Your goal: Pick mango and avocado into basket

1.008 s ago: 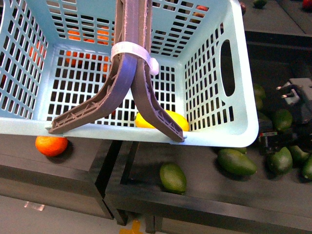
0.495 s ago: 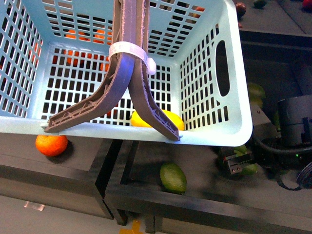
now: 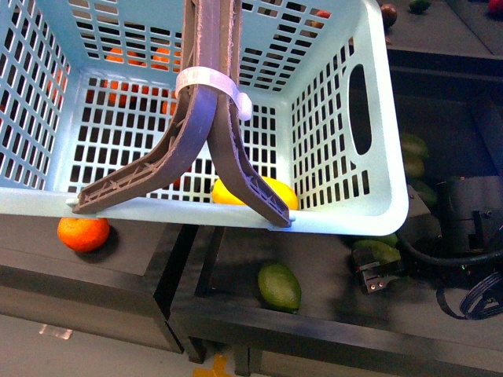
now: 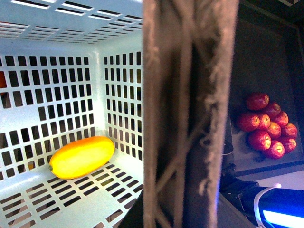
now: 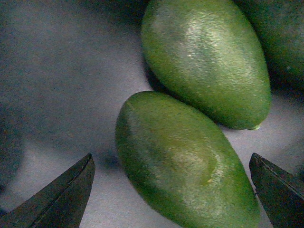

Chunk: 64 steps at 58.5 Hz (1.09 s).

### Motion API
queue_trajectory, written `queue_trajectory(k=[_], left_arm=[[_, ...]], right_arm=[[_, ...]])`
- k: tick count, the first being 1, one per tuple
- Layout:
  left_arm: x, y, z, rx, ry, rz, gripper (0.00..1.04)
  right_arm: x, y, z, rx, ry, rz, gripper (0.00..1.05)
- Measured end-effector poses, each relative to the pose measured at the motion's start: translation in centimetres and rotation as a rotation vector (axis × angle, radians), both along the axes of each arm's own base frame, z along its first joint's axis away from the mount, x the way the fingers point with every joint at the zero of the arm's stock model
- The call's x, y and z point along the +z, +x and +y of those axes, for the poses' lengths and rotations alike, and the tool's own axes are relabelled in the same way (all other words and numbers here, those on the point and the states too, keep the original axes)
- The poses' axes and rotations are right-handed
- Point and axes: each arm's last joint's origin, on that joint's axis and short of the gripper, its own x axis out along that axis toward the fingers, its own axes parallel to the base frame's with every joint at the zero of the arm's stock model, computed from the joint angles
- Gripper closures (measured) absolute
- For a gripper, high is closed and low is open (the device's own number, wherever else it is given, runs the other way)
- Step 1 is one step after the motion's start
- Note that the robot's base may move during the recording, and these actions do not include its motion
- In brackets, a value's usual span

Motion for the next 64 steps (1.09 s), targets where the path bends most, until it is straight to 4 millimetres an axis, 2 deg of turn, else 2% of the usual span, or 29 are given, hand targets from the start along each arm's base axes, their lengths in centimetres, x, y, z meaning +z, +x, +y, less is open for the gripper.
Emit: queue_trajectory(k=[16,49,55,59,64], left_arm=[[0.0,0.0,0.0,0.001,0.001,0.0,0.99],[0.0,0.0,0.0,0.0,0.0,0.0,0.99],[0.0,0.0,0.0,0.0,0.0,0.0,0.99],[0.0,0.0,0.0,0.0,0.0,0.0,0.99],[0.0,0.0,0.0,0.0,0.0,0.0,0.99]], right_arm=[[-1.0,-0.3,-0.3,-0.042,-0.005,0.002,0.08],[-1.1,-0.8,-0.6,-0.08,-0.007,0.026,0.08],[-1.1,-0.9,-0.6,-0.081,-0.006,0.03,0.21],[-1.1,-0.9,-0.5,-0.081,-0.006,0.031,0.35],[-1.1,-0.9,-0.5,-0.083,-0.005,0.03,0.46]])
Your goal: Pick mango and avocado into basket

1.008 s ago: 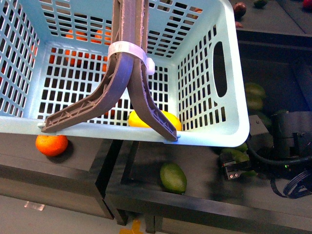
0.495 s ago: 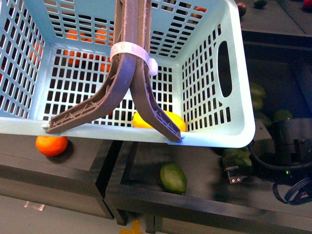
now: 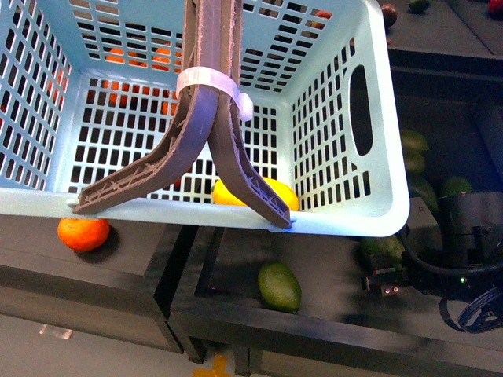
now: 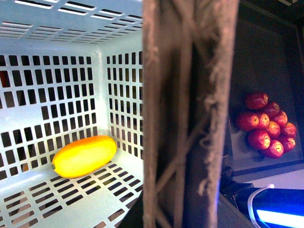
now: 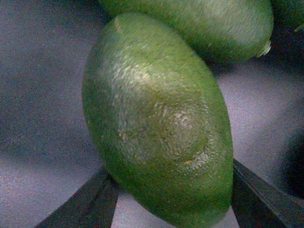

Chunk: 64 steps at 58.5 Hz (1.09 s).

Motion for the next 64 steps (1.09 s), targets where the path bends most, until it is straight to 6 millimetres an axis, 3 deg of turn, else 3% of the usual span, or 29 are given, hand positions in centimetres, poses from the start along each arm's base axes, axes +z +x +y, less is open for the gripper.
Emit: queue_trajectory(k=[8,16,51,64], left_arm=[[0.0,0.0,0.0,0.0,0.0,0.0,0.99],[0.0,0.0,0.0,0.0,0.0,0.0,0.99],[0.0,0.0,0.0,0.0,0.0,0.0,0.99],[0.0,0.0,0.0,0.0,0.0,0.0,0.99]], right_arm=[[0.1,0.1,0.0,-0.013,0.001,-0.009,0.6],[0.5,0.2,0.0,-0.02,0.009,-0.024,0.64],[1.5,0.8,-0.2,-0.026,0.018,-0.041,0.66],[3.6,1.4,-0.5,-0.037,0.038,-0.087,0.66]])
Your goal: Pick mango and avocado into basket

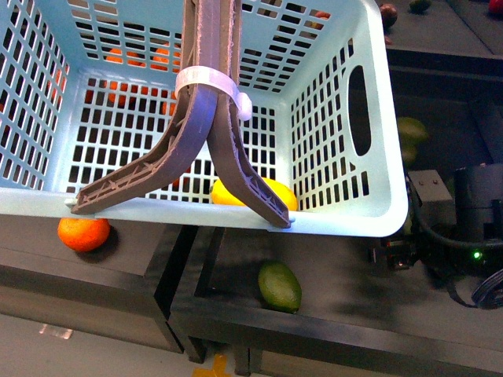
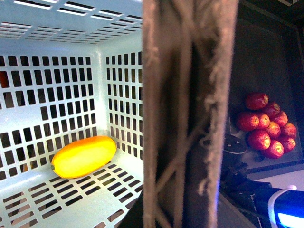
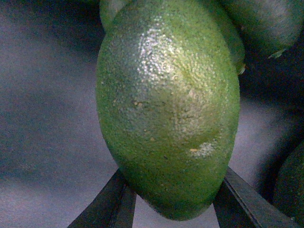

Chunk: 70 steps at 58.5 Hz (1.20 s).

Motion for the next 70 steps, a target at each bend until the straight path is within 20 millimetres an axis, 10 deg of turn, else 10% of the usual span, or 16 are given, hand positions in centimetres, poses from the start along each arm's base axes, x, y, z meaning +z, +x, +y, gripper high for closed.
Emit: queue_trajectory(k=[13,25,41,61,70], left_arm=[[0.0,0.0,0.0,0.0,0.0,0.0,0.99],[0.0,0.0,0.0,-0.001,0.0,0.0,0.99],[0.0,0.0,0.0,-0.001,0.0,0.0,0.99],[0.0,0.0,0.0,-0.001,0.0,0.0,0.99],[0.0,0.0,0.0,0.0,0.0,0.0,0.99]], right_arm=[[4.4,1.2,-1.0,-0.028,0.034,-0.08,0.66],[13.5,3.2,-1.8,-0.035,0.097,-0.243,0.66],[23.8,2.4,4.3,0.114,0.213,-0.426,0.66],[23.2,1.5,12.0,0.23,0.221,-0.388,0.66],[21.9,1.6,12.7,0.214,0.212,-0.365,0.45]])
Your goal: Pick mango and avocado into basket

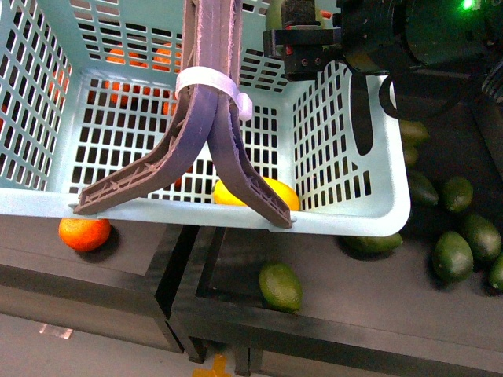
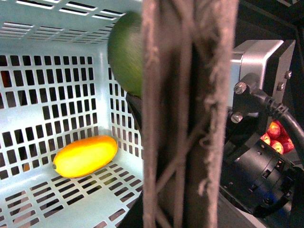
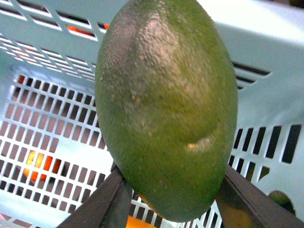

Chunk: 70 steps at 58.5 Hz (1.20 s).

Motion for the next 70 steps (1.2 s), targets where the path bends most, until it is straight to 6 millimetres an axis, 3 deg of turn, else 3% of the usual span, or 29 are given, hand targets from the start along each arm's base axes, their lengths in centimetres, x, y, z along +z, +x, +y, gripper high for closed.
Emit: queue_trajectory(k=[9,13,15,22,29,46,54,58,70], left_arm=[[0.0,0.0,0.0,0.004,0.003,-0.001,0.99],[0.0,0.0,0.0,-0.001,0.002,-0.001,0.99],[0.0,0.0,0.0,-0.001,0.0,0.0,0.99],[0.0,0.0,0.0,0.002,-0.001,0.001,0.99],[0.0,0.0,0.0,0.003,0.001,0.0,0.99],[0.0,0.0,0.0,0.001,-0.001,0.001,0.99],[0.0,0.0,0.0,0.001,-0.001,0.001,0.99],[0.0,0.0,0.0,0.001,-0.001,0.001,0.99],[0.0,0.0,0.0,0.0,0.002,-0.001,0.99]], right_arm=[[1.3,-0.2,-0.6,-0.042,0.017,-0.065,0.21],[3.0,-1.1,-1.6,-0.065,0.039,-0.122,0.08],[3.8,-1.6,-2.1,-0.076,0.051,-0.142,0.06],[6.6,-3.9,-4.3,-0.126,0.076,-0.227,0.08],[8.1,-6.5,-6.5,-0.19,0.08,-0.274,0.08],[9.0,-14.1,-10.5,-0.365,0.154,-0.28,0.08],[7.6,-18.1,-11.5,-0.405,0.162,-0.263,0.08],[7.3,-19.2,-11.7,-0.412,0.179,-0.272,0.08],[7.6,-19.4,-11.8,-0.415,0.195,-0.285,0.08]])
